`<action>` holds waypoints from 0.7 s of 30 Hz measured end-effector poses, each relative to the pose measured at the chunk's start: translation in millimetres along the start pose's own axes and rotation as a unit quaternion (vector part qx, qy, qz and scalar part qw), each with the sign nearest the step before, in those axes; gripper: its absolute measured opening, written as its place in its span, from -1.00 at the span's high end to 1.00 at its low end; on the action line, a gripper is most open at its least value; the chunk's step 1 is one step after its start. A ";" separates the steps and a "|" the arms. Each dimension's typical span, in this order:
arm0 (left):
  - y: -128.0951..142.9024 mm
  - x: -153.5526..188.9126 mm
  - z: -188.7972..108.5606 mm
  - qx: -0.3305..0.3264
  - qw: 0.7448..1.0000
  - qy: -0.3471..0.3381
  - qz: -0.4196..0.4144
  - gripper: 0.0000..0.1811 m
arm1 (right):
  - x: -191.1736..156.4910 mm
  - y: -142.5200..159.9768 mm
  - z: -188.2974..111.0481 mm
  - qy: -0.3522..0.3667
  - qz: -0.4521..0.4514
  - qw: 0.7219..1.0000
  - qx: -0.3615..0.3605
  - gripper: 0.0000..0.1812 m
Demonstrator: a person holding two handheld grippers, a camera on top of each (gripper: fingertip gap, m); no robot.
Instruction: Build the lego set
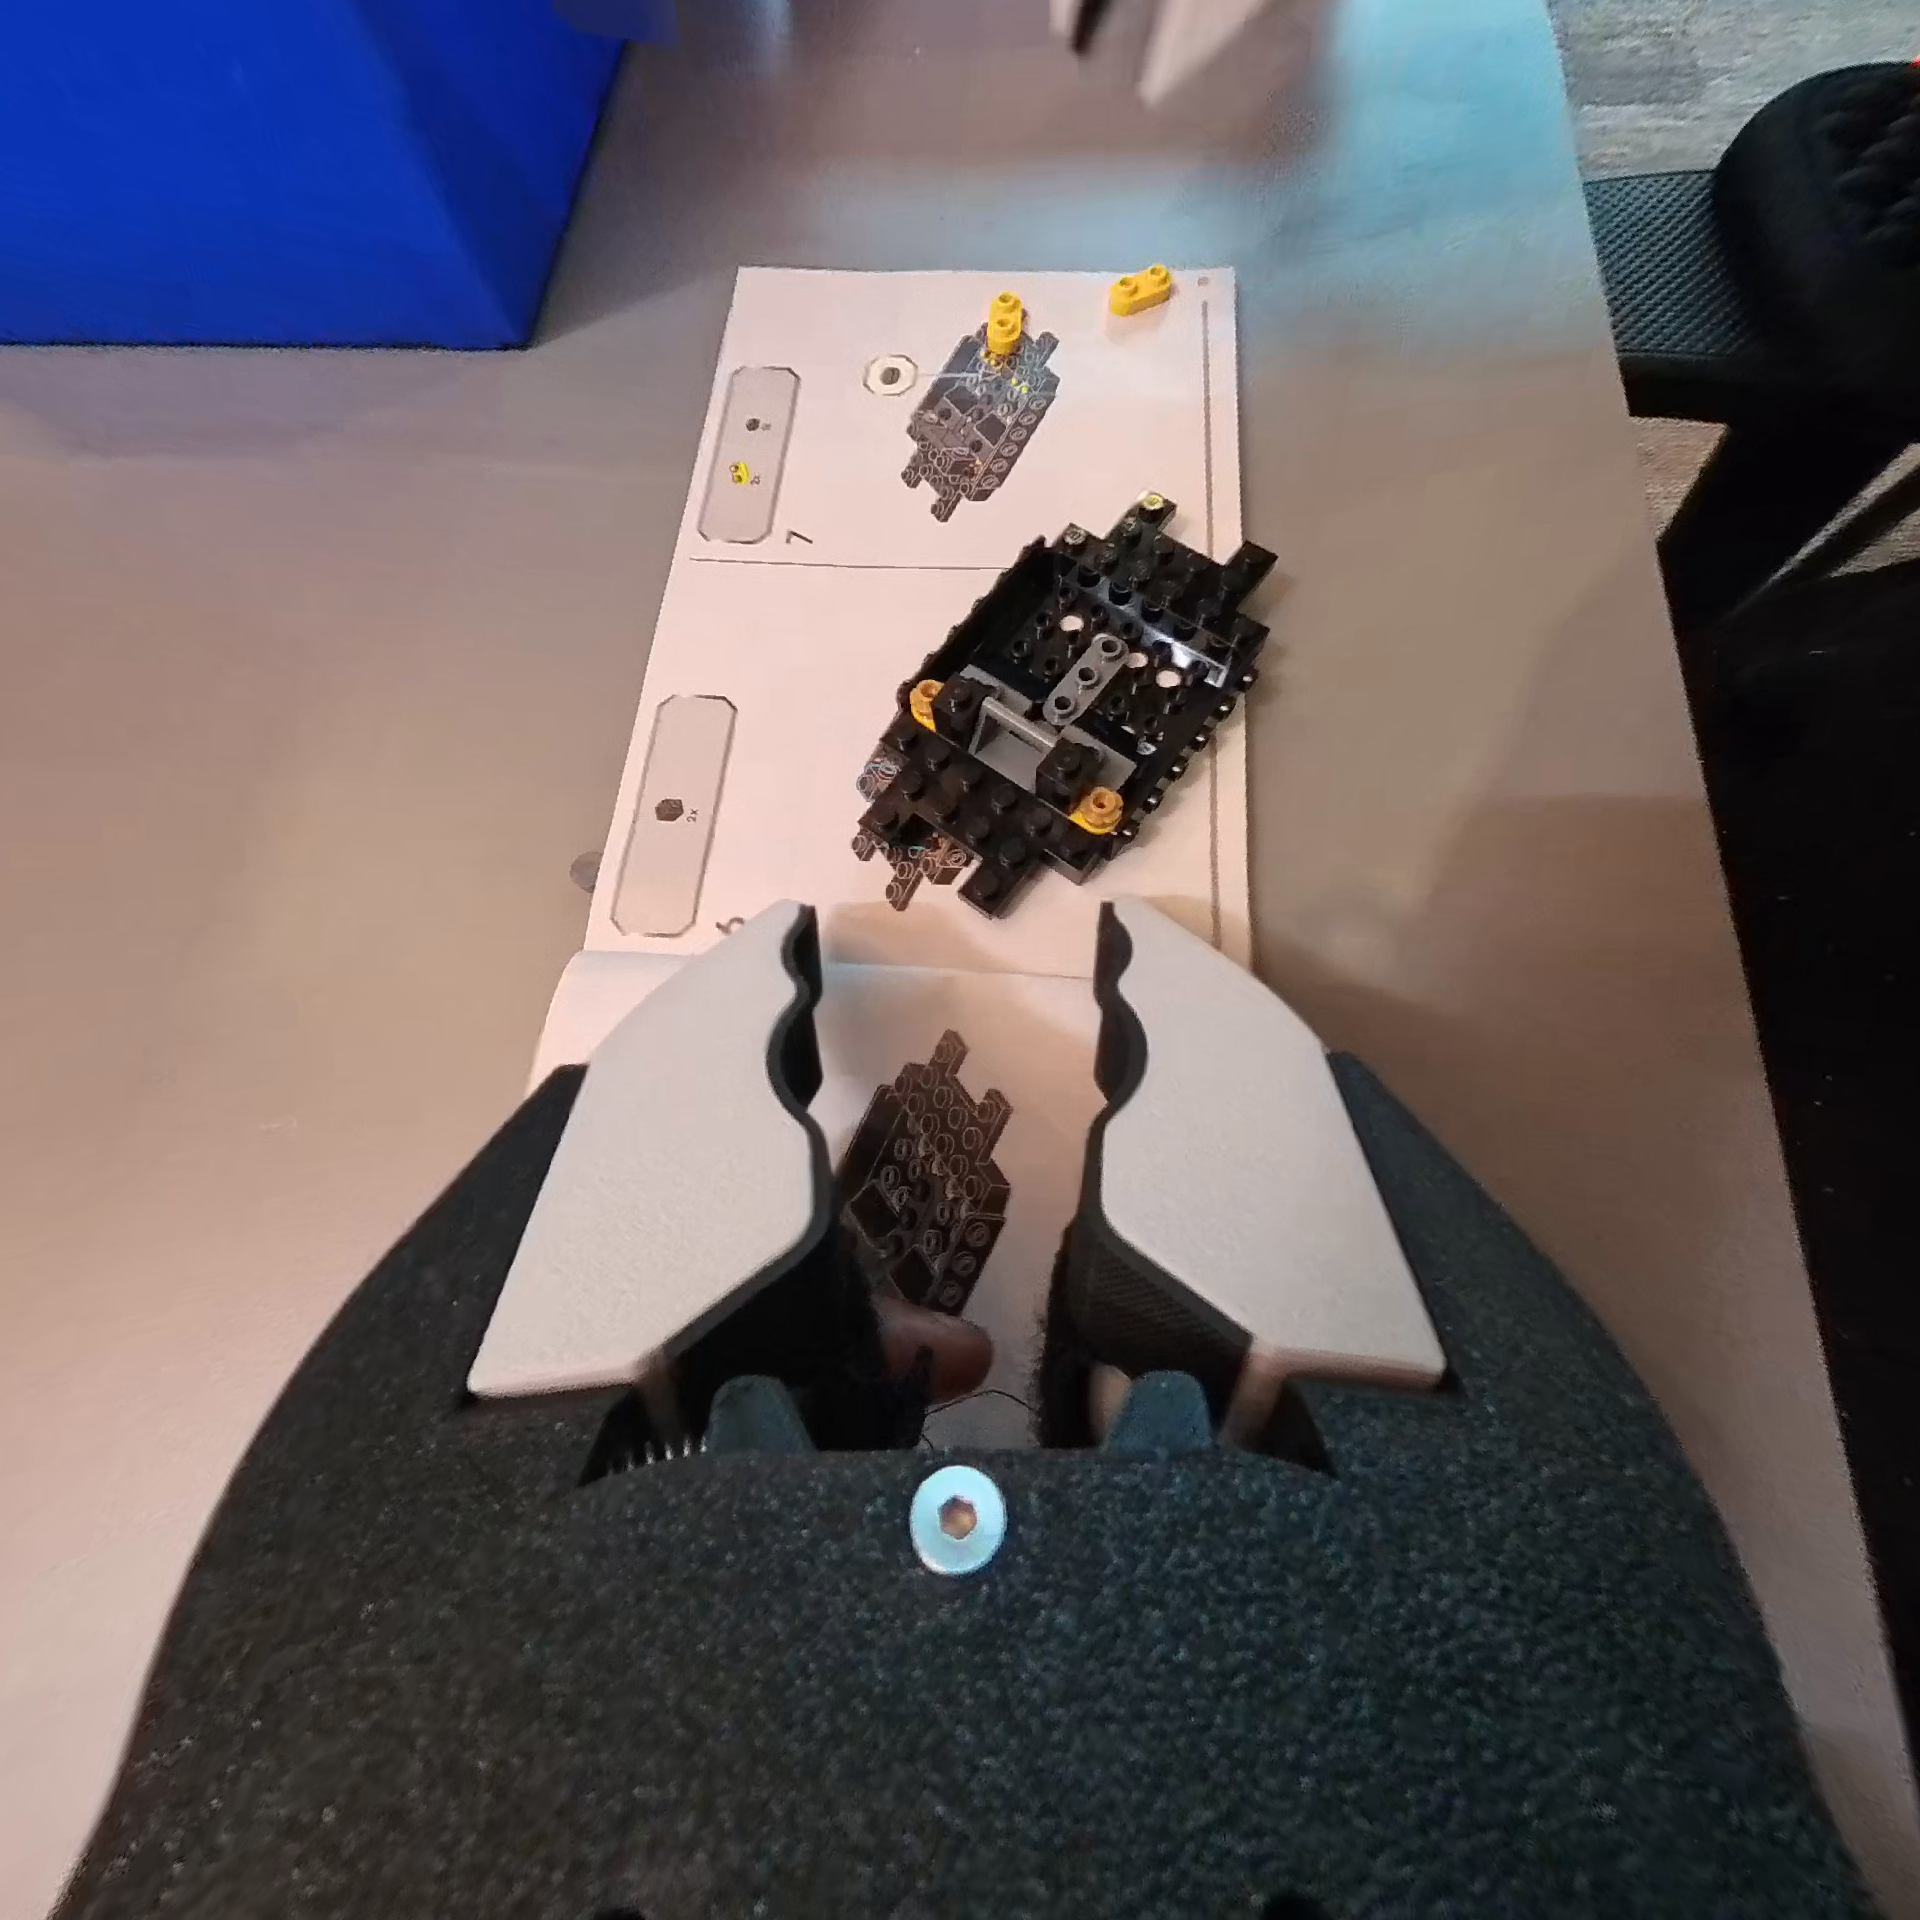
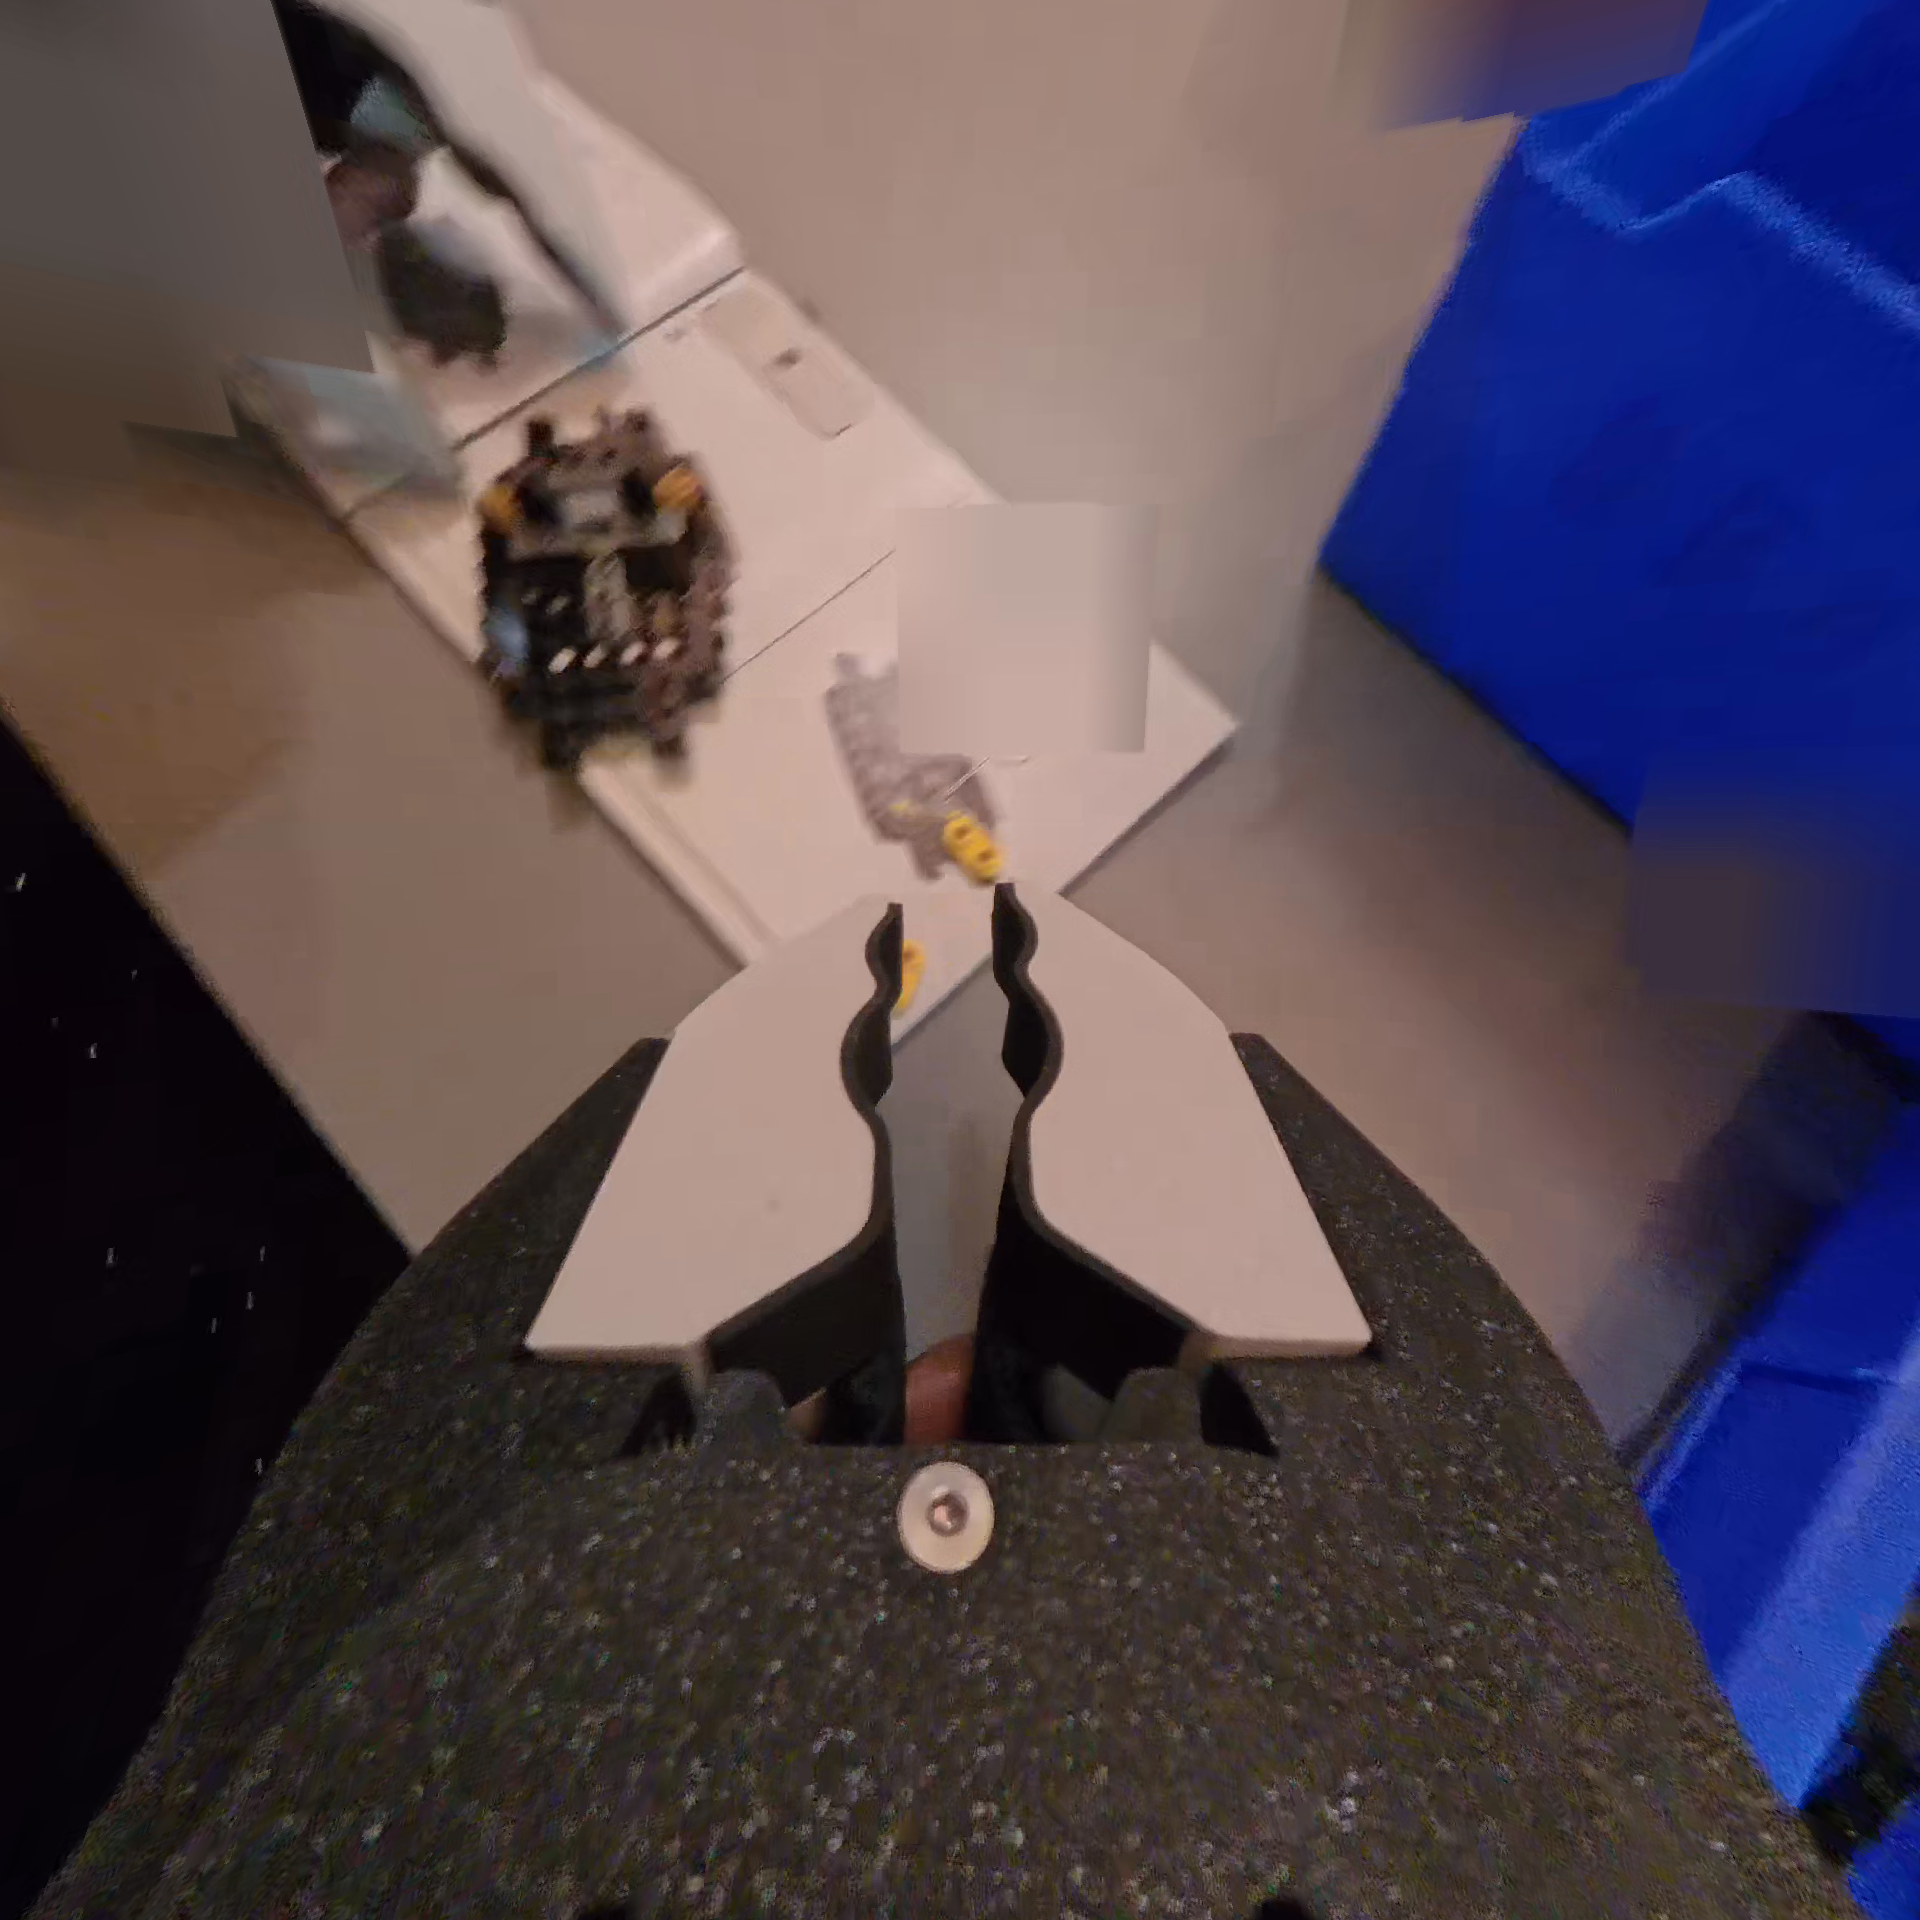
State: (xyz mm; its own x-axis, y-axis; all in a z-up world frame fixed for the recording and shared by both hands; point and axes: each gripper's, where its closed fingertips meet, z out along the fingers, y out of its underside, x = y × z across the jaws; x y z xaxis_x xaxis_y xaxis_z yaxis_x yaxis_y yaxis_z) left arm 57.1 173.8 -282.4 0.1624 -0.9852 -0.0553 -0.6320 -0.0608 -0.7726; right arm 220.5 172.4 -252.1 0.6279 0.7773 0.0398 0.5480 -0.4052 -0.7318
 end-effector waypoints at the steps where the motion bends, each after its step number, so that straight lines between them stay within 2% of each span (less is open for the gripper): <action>1: 1.8 2.9 -0.8 -0.006 1.000 0.012 -0.010 0.46 | 2.4 -8.1 3.6 -0.005 0.010 1.000 0.002 0.81; 5: 3.2 6.8 -6.4 -0.006 0.999 0.033 -0.025 0.45 | -6.7 -44.2 34.0 -0.055 -0.010 0.998 0.007 0.83; 7: 1.3 2.4 -9.6 0.003 0.999 0.023 -0.024 0.45 | -19.0 -72.5 57.2 -0.097 -0.030 0.995 0.017 0.89; 9: 1.4 1.9 -11.9 0.006 0.999 0.026 -0.037 0.44 | -31.9 -91.3 85.7 -0.146 -0.060 0.987 -0.004 0.90; 12: 6.6 12.5 -9.4 -0.003 0.996 0.059 -0.067 0.43 | -31.1 -96.0 126.5 -0.159 -0.127 0.976 -0.076 0.91; 14: 4.8 20.1 -10.2 -0.001 0.995 0.077 -0.070 0.43 | -34.1 -97.4 141.9 -0.175 -0.161 0.966 -0.102 0.93; 18: 5.8 22.3 -10.7 -0.002 0.996 0.074 -0.059 0.43 | -44.7 -97.4 152.4 -0.208 -0.191 0.951 -0.124 0.92; 21: 6.0 24.9 -11.8 0.003 0.995 0.081 -0.061 0.43 | -43.9 -97.1 155.6 -0.199 -0.199 0.950 -0.132 0.89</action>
State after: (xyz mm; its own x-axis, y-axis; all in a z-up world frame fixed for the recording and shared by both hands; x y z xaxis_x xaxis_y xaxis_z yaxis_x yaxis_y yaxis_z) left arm 48.4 147.0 -281.0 0.1139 -0.9834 0.1410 -0.6104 -0.1813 -0.7711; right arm 53.7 252.6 -288.7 0.1115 0.9936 -0.0207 0.8508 -0.1062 -0.5147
